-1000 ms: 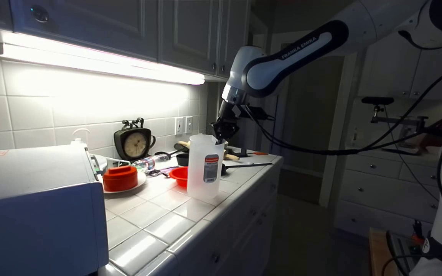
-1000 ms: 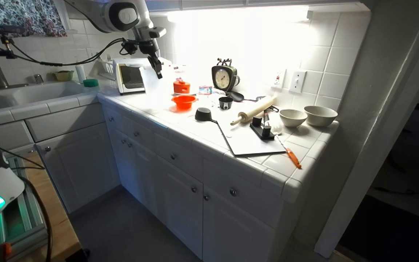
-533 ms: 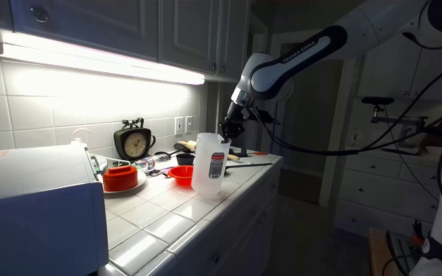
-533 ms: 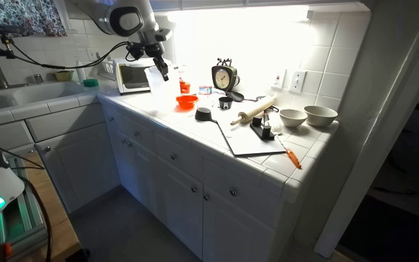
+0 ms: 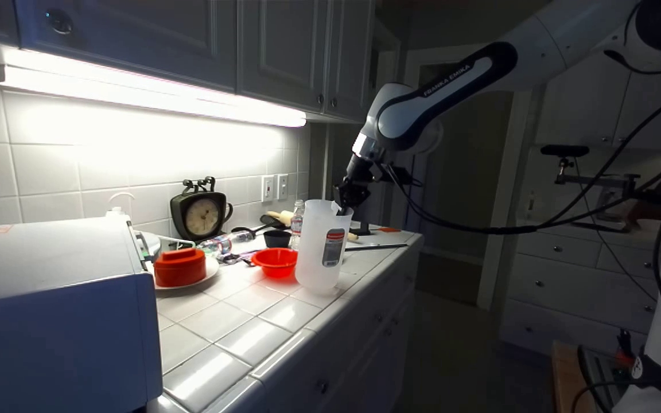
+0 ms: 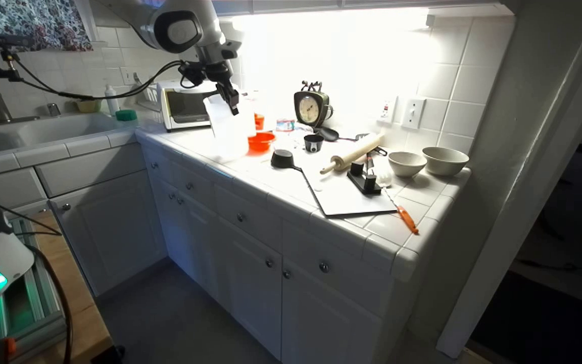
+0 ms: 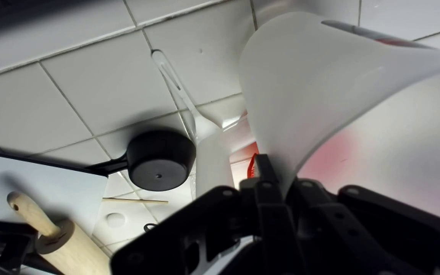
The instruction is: Move the jar to the right and open the oven
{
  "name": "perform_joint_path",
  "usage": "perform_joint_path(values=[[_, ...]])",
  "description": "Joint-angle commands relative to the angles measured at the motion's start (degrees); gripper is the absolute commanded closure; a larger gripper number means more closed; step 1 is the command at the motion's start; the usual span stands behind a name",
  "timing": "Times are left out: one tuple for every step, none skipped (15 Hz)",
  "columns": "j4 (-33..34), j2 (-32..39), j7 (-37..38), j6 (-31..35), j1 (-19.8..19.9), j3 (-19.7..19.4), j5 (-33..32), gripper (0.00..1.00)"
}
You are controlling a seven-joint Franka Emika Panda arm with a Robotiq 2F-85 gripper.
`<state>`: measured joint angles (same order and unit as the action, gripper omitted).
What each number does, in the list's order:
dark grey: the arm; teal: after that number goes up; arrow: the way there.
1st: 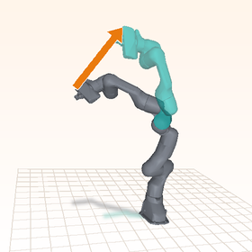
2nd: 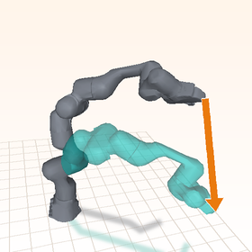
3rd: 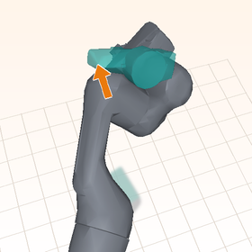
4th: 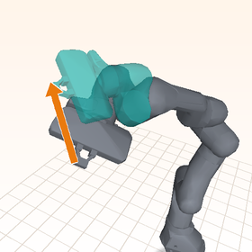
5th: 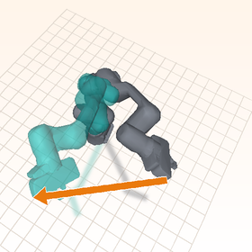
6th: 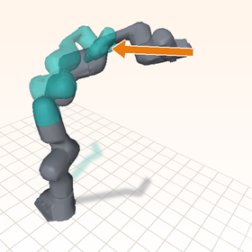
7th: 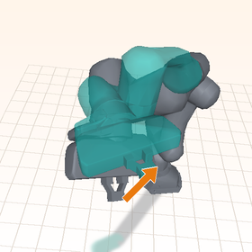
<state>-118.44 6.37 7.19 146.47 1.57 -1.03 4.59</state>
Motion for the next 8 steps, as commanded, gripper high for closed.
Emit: perform_joint_path(values=[[-1.5, -1.6, -2.7, 1.0, 0.6, -0.2, 1.6, 0.99], [-1.5, -1.4, -2.8, 1.0, 0.6, -0.3, 1.4, 0.99], [-1.4, -1.3, -2.8, 1.0, 0.7, -0.3, 1.3, 0.99], [-1.3, -1.2, -2.6, 1.0, 0.7, -0.4, 1.2, 0.99], [-1.3, -1.1, -2.6, 0.9, 0.7, -0.4, 1.1, 0.99], [-1.2, -1.0, -2.4, 0.9, 0.7, -0.5, 0.8, 0.99], [-1.2, -0.9, -2.4, 0.8, 0.7, -0.5, 0.8, 0.99], [-1.2, -0.8, -2.3, 0.8, 0.7, -0.6, 0.7, 0.99]])
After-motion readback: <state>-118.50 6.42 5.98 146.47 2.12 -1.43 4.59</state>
